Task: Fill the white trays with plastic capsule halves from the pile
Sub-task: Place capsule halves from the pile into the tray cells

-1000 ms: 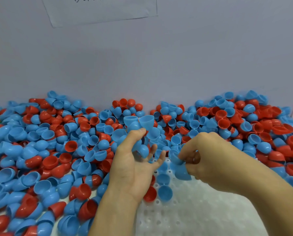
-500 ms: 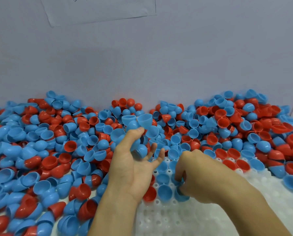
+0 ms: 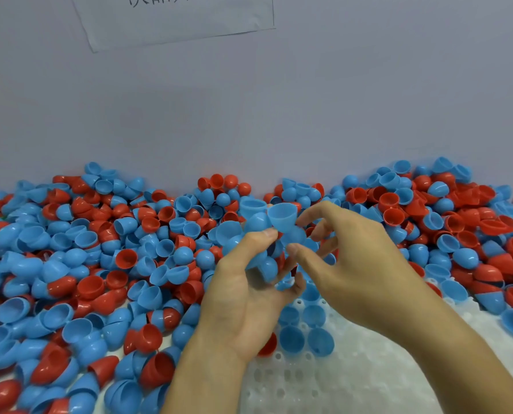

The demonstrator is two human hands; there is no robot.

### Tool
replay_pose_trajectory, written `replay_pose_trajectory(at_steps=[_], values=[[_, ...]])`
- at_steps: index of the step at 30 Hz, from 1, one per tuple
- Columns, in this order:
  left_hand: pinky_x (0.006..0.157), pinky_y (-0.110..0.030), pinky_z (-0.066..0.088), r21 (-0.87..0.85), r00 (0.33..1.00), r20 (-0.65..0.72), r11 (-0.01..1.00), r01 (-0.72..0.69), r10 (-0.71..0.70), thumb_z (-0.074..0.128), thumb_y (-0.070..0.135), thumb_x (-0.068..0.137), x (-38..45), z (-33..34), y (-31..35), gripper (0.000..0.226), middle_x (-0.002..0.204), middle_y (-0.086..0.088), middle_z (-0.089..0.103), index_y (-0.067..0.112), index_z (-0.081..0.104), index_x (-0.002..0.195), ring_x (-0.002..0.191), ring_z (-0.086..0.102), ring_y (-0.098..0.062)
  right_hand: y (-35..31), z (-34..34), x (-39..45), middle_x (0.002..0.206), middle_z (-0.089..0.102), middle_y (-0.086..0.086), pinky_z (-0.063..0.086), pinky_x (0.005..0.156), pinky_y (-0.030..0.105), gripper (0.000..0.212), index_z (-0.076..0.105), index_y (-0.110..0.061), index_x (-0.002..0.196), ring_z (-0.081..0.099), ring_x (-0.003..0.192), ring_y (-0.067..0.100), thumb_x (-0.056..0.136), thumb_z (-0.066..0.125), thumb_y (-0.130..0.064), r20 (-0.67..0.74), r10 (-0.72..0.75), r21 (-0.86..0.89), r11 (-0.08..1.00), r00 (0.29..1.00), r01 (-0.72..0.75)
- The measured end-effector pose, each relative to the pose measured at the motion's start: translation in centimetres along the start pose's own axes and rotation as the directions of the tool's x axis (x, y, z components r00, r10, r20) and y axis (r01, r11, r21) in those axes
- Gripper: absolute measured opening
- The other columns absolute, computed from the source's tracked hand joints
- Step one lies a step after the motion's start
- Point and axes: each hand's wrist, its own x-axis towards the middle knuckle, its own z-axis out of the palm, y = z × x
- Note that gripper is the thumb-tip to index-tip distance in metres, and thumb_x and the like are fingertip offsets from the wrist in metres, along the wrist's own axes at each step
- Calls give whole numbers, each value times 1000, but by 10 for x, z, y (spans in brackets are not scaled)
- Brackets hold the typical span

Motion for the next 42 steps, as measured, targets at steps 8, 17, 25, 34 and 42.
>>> replay_pose_trajectory(at_steps=[8,17,25,34,42], values=[[63,-32,46,-29,1000,10,1000,-6,7,79,21,66,-1,3,1,29,100,-9,61,17,75,94,94,54,-24,7,1,4,62,67,-7,46,49,9,16,65,-26,78,64,58,1,85,67,-12,-150,157,151,979,976,-134],[61,-31,45,-74,997,-61,996,-58,54,68,16,79,-1,5,2,5,83,-8,64,17,73,80,69,62,-20,11,11,1,61,65,-5,48,58,12,16,63,-25,72,61,65,2,82,69,-15,-93,119,102,989,989,-109],[66,-30,49,-117,998,-46,992,-47,42,69,17,78,-3,8,3,8,97,-14,64,17,76,76,77,62,-23,5,12,0,85,62,-17,49,68,15,27,60,-28,86,59,82,2,82,69,-3,-106,-156,-39,987,982,153],[64,-31,43,-88,994,-103,996,-27,18,71,21,75,-2,6,5,20,97,-12,67,14,75,93,79,61,-21,10,-1,0,85,56,-15,52,62,23,43,47,-44,95,58,75,4,89,64,-6,49,-221,-125,966,974,225],[58,-28,45,-139,979,-203,990,-12,-17,78,19,64,0,3,6,33,92,-9,58,13,68,95,80,60,-21,17,-29,-1,63,68,-8,57,59,28,13,68,-33,95,65,60,6,92,64,-21,245,29,-221,975,969,26]])
